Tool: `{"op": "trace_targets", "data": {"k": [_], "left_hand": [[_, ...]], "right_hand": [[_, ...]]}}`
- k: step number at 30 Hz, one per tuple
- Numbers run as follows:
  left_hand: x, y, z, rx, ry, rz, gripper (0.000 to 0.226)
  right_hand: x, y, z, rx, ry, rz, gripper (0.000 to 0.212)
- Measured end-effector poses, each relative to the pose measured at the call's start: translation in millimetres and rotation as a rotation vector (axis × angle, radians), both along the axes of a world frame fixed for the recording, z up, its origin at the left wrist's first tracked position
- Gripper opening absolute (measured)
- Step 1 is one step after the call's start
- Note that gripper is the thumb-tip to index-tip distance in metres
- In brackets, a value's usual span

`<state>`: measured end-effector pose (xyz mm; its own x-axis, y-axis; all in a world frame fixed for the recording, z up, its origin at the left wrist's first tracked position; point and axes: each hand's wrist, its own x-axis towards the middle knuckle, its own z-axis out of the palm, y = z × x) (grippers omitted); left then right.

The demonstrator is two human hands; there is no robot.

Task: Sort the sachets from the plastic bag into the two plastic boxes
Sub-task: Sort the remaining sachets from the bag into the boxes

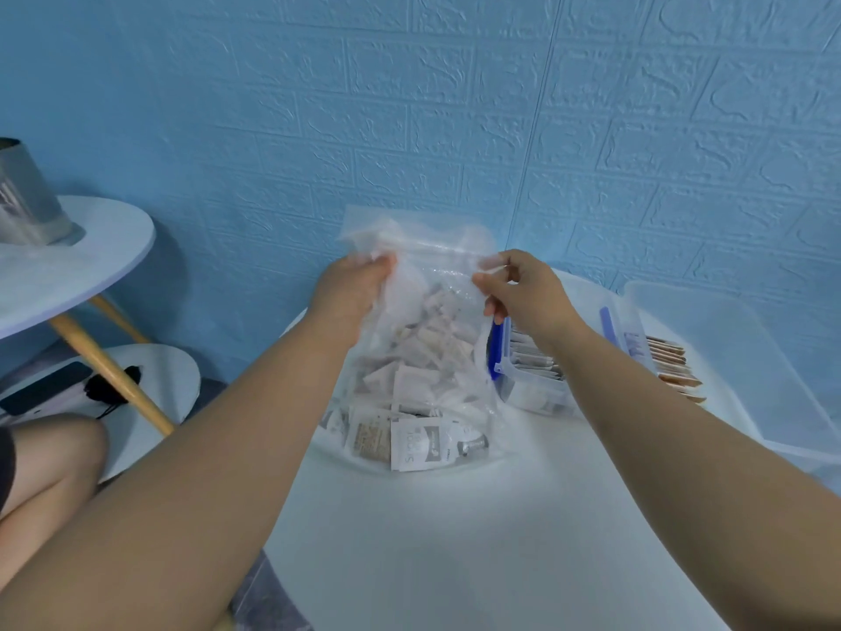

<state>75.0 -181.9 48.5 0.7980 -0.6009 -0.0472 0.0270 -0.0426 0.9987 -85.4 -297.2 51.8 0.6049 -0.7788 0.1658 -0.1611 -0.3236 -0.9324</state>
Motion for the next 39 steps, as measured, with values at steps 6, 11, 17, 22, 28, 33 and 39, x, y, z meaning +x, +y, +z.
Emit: {"op": "trace_targets", "data": {"k": [6,11,17,22,28,33,39], "left_hand": [[5,9,-20,0.109,-0.236,0.081,0.026],[1,34,-30,0.147,-0.440,0.139,0.045],[-55,96,-47,-0.003,-0.886,0.046,0.012],[-76,120,-95,0.173,-1.202,-0.157,0.023],[-67,103,-101,0.435,-1.252,-0.140,0.057],[-70,93,-98,0.414,-1.223,-0.158,0.049],[-75,98,-97,0.306,-1.059,-0.115,0.034]], "right_hand": [[7,6,-15,0.128,0.089,0.068,0.055],[-2,31,-22,-0.260,0.149,0.046,0.061],[-43,87,-24,-0.519,0.036,0.325,0.005],[-68,103,-61,-0.504,0.323,0.534,0.012],[-63,96,-80,-0.639,0.338,0.333,0.029],[-53,95,-83,-0.608,0.434,0.236,0.043],[-52,93,-82,-0.535,0.471,0.175,0.046]]}}
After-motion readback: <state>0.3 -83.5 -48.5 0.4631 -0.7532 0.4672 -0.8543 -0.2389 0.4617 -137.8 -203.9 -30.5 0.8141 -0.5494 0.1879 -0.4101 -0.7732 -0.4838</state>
